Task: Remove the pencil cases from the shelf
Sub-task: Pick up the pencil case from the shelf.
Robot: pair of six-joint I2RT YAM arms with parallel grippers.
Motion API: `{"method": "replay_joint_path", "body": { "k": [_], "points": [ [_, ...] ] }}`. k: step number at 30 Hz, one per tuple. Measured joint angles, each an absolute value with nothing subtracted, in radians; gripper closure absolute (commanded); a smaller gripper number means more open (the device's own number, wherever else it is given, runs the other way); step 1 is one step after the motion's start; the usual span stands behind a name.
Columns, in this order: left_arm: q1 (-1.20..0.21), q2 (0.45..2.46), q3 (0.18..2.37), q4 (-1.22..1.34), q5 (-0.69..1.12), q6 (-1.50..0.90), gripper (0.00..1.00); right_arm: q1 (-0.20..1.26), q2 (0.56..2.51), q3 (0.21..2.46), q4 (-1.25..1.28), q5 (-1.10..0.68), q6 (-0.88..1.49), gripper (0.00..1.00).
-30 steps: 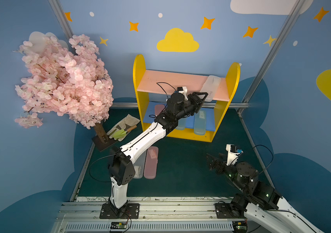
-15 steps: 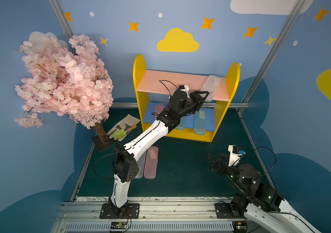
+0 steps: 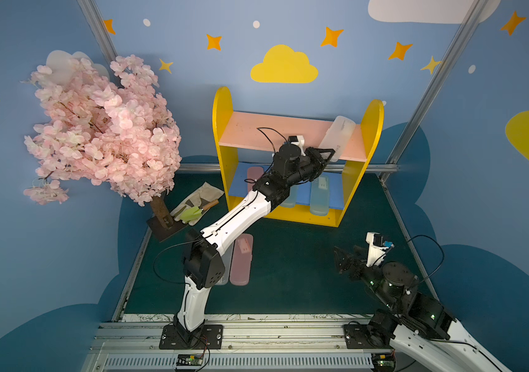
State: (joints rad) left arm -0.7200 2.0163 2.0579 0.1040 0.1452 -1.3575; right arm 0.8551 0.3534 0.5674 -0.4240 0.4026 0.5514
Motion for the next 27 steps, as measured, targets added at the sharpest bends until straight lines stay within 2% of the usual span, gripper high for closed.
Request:
{"method": "replay_joint_path", "body": {
  "k": [5,9,19,27],
  "points": [
    [-0.719,2.006,2.032,0.127,0.169,-1.346,0.90,0.854,0.353,0.567,-0.421,0.396,0.538,0.02],
    [-0.719,1.909,1.892,0.170,0.179,-1.305,0.90,0.854,0.354,0.567,-0.397,0.366,0.533,0.02],
    [-0.721,1.388,1.298,0.313,0.114,-1.207,0.92,0.854,0.459,0.571,-0.248,0.223,0.562,0.03],
    [-0.721,1.097,0.927,0.431,0.096,-1.201,0.93,0.854,0.643,0.659,-0.034,0.032,0.688,0.05]
  ]
}}
